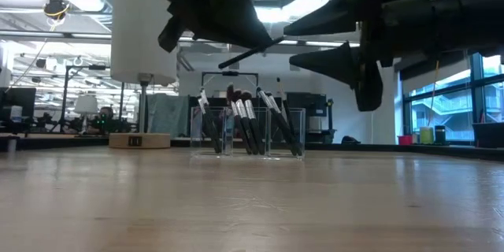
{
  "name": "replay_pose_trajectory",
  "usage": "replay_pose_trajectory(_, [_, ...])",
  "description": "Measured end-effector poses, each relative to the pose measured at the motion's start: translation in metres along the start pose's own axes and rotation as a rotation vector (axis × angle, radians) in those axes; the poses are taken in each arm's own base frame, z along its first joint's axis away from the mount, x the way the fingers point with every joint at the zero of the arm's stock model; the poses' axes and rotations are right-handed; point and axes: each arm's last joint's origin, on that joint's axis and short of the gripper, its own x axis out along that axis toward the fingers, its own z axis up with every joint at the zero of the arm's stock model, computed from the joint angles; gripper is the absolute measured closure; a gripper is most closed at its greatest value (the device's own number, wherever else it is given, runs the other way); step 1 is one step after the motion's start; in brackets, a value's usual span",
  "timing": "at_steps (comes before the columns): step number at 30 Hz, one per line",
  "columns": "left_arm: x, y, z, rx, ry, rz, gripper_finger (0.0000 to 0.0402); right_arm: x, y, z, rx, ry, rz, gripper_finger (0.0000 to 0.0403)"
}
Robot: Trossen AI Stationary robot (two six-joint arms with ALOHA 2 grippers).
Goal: Put items in baskets/containers
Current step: Put the black foundation brush into the transparent organizer
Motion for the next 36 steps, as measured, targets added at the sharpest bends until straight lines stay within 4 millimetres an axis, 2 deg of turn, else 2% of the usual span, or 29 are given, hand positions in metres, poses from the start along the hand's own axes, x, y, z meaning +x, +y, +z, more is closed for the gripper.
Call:
replay_pose_trajectory(6, [0.0, 0.0, 0.0, -0.002, -0.001, -0.001, 0.0382, 0.0, 0.004, 0.007, 0.008, -0.069, 0.017, 0.0222])
replay_pose_trajectory(16, [-0.001, -0.007, 0.006, -0.016, -0.033, -0.061, 0.0382, 0.005, 0.0, 0.011, 0.001, -0.074, 0.028, 0.0258])
replay_pose_trajectory(22, [-0.001, -0.007, 0.005, 0.002, -0.018, -0.072, 0.0382, 0.006, 0.0, 0.012, -0.01, -0.076, 0.031, 0.0295])
replay_pose_trajectory(31, [0.0, -0.006, 0.003, 0.009, 0.016, -0.096, 0.0381, 0.006, 0.002, 0.014, -0.075, -0.079, 0.065, 0.038])
replay_pose_trajectory(36, [0.002, -0.005, 0.005, 0.005, 0.011, -0.089, 0.0359, 0.009, -0.002, 0.016, -0.151, -0.078, 0.049, 0.0383])
